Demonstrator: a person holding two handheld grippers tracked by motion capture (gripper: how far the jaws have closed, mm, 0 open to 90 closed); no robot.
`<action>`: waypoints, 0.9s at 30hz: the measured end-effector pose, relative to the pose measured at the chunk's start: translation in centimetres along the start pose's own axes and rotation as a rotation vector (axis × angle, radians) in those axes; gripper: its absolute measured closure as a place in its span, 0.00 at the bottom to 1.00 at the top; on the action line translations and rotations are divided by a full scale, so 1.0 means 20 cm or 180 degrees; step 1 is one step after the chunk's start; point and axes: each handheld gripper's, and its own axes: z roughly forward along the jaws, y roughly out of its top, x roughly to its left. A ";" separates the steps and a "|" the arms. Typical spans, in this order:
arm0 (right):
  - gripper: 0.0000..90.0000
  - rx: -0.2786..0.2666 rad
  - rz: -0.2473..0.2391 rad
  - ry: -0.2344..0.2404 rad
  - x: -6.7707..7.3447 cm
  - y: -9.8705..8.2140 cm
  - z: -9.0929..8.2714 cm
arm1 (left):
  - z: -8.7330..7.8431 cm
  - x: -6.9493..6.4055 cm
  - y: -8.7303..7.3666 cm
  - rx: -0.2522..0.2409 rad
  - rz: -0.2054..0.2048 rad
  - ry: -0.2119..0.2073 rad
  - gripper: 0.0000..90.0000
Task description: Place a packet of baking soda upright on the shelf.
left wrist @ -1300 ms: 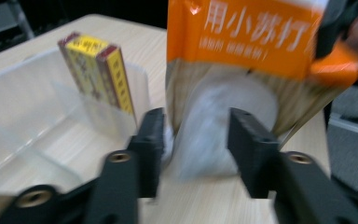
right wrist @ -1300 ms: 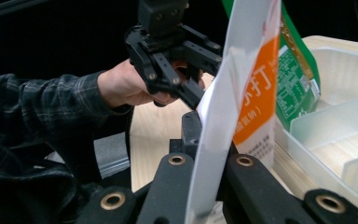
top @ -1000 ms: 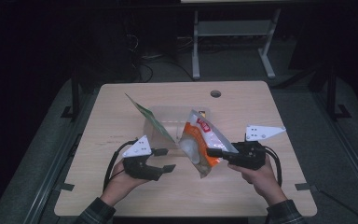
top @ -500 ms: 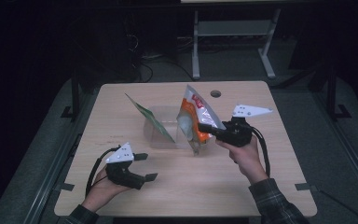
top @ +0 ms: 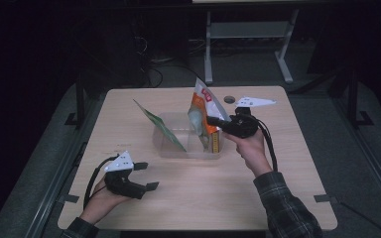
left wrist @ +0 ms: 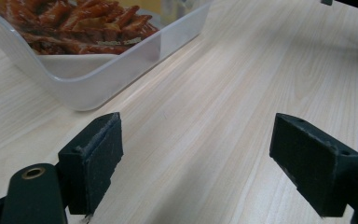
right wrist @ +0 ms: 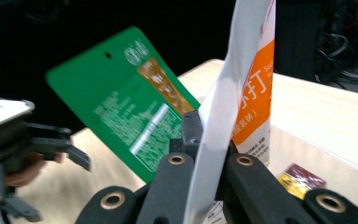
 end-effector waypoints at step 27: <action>0.39 0.0328 -0.0346 -0.0436 0.06 -0.08 -0.14 | 0.05 -0.02 -0.01 0.0142 0.0108 -0.0050 0.18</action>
